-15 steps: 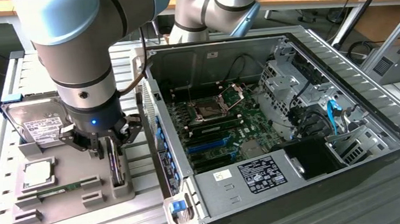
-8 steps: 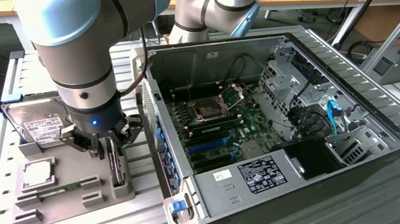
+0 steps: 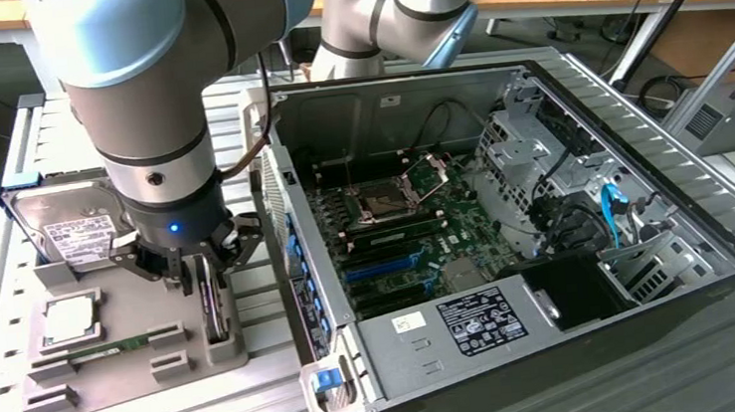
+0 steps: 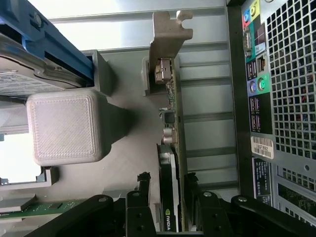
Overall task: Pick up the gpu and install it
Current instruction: 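Pick up the gpu and move the gpu toward the slot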
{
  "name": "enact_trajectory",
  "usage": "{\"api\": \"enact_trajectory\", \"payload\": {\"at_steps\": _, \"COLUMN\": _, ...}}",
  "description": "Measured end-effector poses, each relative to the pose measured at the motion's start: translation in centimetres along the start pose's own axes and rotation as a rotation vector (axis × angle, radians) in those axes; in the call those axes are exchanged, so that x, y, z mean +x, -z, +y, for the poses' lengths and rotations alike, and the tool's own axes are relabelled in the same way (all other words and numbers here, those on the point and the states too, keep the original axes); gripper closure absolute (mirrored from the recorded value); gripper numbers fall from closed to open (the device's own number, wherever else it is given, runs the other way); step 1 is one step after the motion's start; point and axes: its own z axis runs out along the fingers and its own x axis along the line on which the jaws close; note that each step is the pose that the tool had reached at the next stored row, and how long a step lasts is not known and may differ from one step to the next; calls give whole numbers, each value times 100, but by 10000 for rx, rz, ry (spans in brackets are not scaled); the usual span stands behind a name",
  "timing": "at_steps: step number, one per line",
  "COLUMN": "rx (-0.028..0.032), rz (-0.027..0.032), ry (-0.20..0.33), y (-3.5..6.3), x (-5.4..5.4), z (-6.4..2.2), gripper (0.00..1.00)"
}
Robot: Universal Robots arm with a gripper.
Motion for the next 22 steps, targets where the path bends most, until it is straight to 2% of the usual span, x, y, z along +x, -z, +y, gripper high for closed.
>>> {"api": "enact_trajectory", "payload": {"at_steps": 13, "rx": 1, "rz": 1, "ry": 1, "y": 0, "x": -12, "z": -3, "gripper": 59}}
{"api": "enact_trajectory", "payload": {"at_steps": 16, "rx": 0, "rz": 0, "ry": 1, "y": 0, "x": -12, "z": -3, "gripper": 60}}
{"api": "enact_trajectory", "payload": {"at_steps": 17, "rx": 0, "rz": 0, "ry": 1, "y": 0, "x": -12, "z": -3, "gripper": 67}}
{"api": "enact_trajectory", "payload": {"at_steps": 22, "rx": 0, "rz": 0, "ry": 1, "y": 0, "x": -12, "z": -3, "gripper": 67}}
